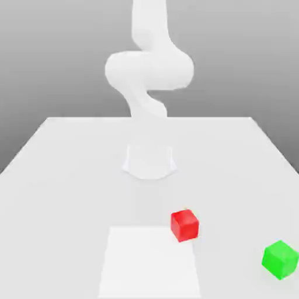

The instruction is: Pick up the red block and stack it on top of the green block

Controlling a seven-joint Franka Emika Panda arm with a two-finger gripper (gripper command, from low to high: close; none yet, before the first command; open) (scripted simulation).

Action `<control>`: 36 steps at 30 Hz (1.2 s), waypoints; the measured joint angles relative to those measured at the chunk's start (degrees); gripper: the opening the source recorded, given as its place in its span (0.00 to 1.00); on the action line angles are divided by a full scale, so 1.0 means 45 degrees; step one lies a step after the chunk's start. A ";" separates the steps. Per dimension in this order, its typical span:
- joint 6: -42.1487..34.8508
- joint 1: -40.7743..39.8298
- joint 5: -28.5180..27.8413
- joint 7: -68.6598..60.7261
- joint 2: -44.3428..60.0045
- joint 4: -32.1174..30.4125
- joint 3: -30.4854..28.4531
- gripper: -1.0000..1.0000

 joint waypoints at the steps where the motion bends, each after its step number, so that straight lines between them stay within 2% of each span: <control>1: 0.0310 0.0124 0.0046 -0.0103 0.0393 -0.0396 0.0018 0.50; 16: 0.5168 0.1869 0.0364 -0.1459 0.6722 -0.6434 0.0783 0.50; 18: 0.6406 0.1964 0.0126 -0.1405 0.8368 -0.6881 0.0929 0.50; 23: 0.8632 0.2343 -0.0659 -0.0889 1.1054 -0.6772 0.0467 0.50; 24: 0.9018 0.2477 -0.0735 -0.0829 1.1504 -0.6713 0.0315 0.00; 31: 0.9109 0.2488 -0.0814 -0.0765 1.1613 -0.6700 0.0287 0.00; 36: 0.7416 0.2386 -0.0197 -0.1216 0.9640 -0.6980 0.0565 0.00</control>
